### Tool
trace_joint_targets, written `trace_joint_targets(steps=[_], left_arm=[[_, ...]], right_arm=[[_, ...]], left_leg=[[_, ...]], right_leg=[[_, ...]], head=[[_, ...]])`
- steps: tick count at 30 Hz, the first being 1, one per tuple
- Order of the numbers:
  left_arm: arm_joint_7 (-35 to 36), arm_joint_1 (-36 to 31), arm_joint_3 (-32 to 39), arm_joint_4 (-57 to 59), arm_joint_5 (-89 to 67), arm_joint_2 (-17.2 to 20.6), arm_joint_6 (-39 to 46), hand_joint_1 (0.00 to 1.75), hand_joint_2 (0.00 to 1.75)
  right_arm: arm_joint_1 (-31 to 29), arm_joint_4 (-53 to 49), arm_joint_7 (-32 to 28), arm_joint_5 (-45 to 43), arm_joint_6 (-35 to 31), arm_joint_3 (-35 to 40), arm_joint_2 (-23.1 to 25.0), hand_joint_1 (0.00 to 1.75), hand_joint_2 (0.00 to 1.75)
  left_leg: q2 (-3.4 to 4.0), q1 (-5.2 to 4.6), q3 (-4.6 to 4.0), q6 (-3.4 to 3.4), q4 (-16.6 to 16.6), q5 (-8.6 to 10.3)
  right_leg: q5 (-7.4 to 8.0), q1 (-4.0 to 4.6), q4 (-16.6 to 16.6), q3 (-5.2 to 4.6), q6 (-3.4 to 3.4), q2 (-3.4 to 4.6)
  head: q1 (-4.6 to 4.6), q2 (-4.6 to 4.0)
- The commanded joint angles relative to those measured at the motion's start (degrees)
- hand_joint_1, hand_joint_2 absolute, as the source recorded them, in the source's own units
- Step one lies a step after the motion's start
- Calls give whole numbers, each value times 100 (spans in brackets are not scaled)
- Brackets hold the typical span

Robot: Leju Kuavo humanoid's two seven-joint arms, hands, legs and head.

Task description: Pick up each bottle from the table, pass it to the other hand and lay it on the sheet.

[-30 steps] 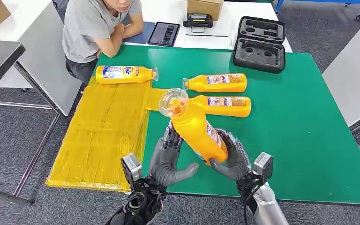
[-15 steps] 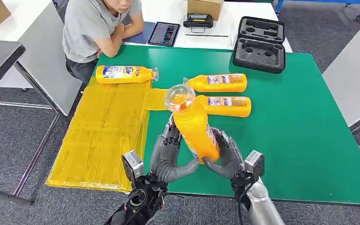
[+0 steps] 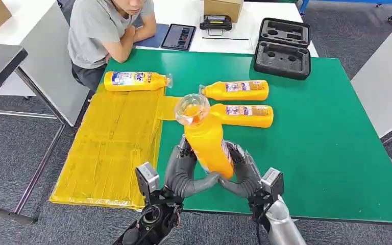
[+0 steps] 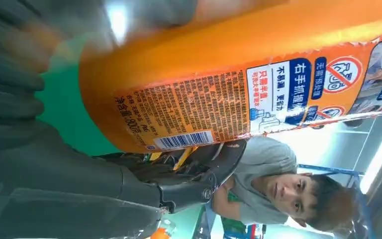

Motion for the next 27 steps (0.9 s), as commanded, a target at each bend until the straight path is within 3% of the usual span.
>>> trace_joint_targets(steps=[1,3,4,27], left_arm=[[30,-213,-130,436,-20,-29,79,0,175],[30,-216,-84,473,-6,-35,163,0,175],[30,-212,-72,465,-8,-32,174,0,175],[30,-173,-136,382,-62,16,177,0,175]], right_arm=[[-47,-77,48,-47,-14,220,-28,175,175],[-37,-114,48,-99,17,215,-27,175,175],[-39,-112,48,-100,14,217,-27,175,175],[-69,-42,48,-134,68,247,-33,175,175]], left_leg=[[1,4,21,-7,-1,-9],[8,7,49,-13,-1,-21],[0,2,15,-6,-4,-5],[3,4,27,-9,-2,-11]], right_leg=[[-7,4,-3,22,-9,2],[-17,8,-7,51,-16,9],[-4,2,-5,16,-7,1],[-9,4,-4,28,-11,4]], head=[[0,0],[0,0],[0,0],[0,0]])
